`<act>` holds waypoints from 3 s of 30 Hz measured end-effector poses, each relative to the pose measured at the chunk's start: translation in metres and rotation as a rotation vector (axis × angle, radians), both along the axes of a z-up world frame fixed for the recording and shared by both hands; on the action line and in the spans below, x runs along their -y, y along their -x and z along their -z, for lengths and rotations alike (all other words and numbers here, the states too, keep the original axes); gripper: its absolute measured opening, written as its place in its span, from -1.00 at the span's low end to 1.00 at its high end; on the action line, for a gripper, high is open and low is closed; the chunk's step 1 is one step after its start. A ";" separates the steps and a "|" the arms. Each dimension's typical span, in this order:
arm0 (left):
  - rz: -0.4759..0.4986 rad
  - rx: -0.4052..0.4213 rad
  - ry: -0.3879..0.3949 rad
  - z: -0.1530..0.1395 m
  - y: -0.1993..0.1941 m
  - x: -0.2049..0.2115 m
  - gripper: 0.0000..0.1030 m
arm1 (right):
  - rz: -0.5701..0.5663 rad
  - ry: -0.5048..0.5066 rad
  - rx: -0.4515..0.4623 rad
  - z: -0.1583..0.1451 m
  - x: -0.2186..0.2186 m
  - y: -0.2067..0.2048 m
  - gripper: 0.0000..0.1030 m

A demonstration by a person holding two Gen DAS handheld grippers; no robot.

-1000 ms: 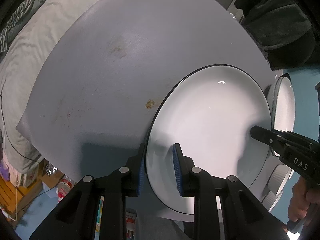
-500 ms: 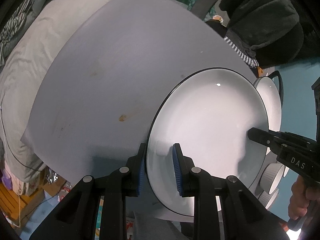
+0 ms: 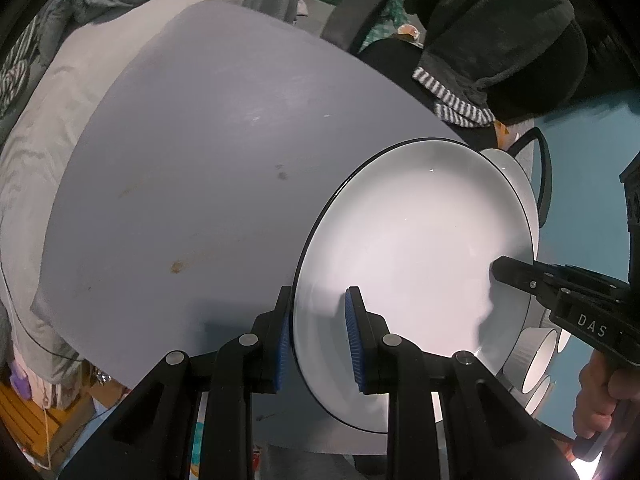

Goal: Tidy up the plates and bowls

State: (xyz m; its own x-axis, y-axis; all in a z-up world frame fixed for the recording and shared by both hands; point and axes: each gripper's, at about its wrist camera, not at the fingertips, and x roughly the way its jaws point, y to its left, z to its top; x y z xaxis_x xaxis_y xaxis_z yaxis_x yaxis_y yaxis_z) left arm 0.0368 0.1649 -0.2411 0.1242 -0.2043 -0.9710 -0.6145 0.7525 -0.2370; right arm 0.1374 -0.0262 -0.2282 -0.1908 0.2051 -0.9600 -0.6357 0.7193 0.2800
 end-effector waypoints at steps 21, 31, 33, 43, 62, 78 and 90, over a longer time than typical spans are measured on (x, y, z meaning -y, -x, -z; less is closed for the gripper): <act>0.100 -0.020 -0.002 0.005 -0.073 0.046 -0.52 | 0.143 0.010 -0.019 0.008 0.060 -0.052 -0.71; 0.124 -0.036 -0.014 0.010 -0.096 0.058 -0.52 | 0.192 0.006 -0.044 0.017 0.077 -0.070 -0.71; 0.130 -0.042 -0.014 0.011 -0.100 0.059 -0.52 | 0.198 0.007 -0.046 0.019 0.080 -0.073 -0.71; 0.144 -0.061 -0.009 0.018 -0.115 0.064 -0.52 | 0.235 0.009 -0.080 0.028 0.089 -0.083 -0.71; 0.185 -0.093 0.001 0.031 -0.127 0.069 -0.52 | 0.309 0.025 -0.169 0.034 0.095 -0.095 -0.56; 0.169 -0.078 0.002 0.026 -0.118 0.069 -0.50 | 0.250 0.074 -0.132 0.024 0.085 -0.090 -0.30; 0.152 -0.050 0.005 0.014 -0.107 0.066 -0.48 | 0.212 0.116 -0.062 0.017 0.081 -0.088 -0.09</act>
